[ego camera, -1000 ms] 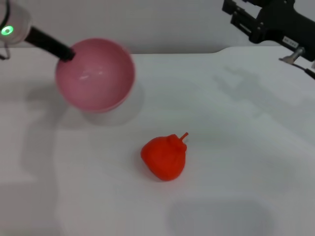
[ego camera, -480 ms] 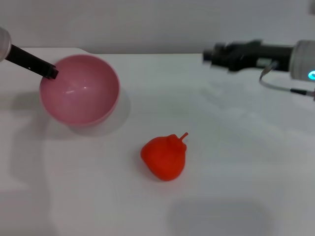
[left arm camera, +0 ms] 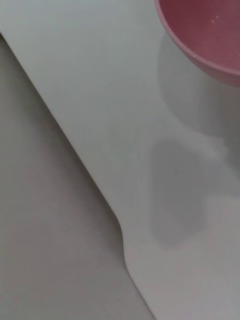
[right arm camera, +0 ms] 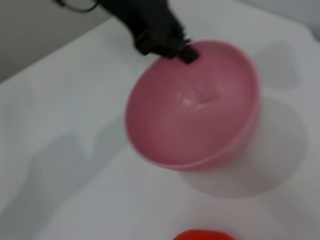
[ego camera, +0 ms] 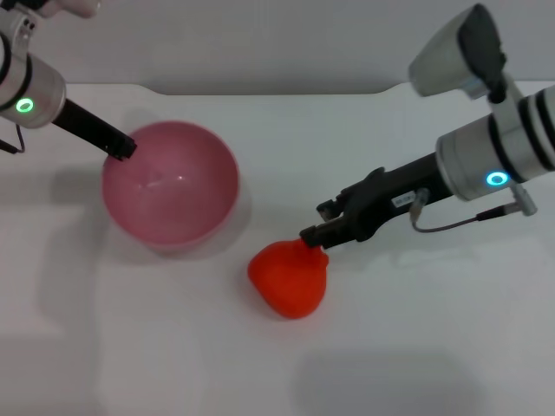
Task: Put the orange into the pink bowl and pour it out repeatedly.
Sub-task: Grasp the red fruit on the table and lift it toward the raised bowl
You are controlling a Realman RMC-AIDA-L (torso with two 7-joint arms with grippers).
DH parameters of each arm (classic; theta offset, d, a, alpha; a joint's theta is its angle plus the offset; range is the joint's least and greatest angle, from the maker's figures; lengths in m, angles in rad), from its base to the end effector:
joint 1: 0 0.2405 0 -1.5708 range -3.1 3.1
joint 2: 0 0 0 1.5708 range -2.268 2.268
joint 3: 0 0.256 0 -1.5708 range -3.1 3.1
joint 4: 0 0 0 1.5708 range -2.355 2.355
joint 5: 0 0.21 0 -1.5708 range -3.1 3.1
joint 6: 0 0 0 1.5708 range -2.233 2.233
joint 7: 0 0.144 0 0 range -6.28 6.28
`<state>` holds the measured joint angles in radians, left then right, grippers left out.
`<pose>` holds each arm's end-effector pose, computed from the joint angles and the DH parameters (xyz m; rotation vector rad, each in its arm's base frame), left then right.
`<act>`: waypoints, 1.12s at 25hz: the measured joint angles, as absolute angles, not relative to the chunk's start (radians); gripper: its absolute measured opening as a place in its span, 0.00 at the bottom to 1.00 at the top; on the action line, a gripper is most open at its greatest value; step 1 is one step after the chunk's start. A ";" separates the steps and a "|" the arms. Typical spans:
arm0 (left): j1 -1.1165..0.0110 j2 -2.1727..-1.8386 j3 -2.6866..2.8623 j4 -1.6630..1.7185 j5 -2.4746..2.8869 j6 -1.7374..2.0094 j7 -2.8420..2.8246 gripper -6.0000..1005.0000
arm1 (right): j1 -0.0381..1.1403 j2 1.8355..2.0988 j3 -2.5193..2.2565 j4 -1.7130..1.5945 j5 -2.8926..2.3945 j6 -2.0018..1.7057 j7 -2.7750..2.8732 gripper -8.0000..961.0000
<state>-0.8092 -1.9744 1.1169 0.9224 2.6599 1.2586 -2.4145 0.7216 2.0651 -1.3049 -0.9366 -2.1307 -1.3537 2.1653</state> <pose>-0.2170 0.4363 0.0413 -2.3783 -0.9284 0.3731 0.1602 0.3753 -0.0438 -2.9099 0.8149 0.0424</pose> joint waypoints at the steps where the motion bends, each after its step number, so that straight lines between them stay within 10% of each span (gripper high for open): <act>1: -0.807 -1.977 1.119 0.922 2.660 1.258 -2.414 0.05 | 0.725 2.067 -1.321 -0.935 -2.131 -1.349 2.165 0.56; 11: -0.775 -2.016 1.143 0.938 2.661 1.248 -2.404 0.05 | 0.758 2.078 -1.484 -0.874 -2.119 -1.249 2.171 0.68; 28: -0.750 -2.022 1.180 0.939 2.661 1.208 -2.374 0.05 | 0.791 2.083 -1.581 -0.759 -2.028 -1.088 2.173 0.61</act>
<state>-0.7498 -2.0216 1.1797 0.9389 2.6615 1.2082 -2.3741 0.7913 2.0831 -1.5813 -0.7588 -2.0279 -1.0883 2.1732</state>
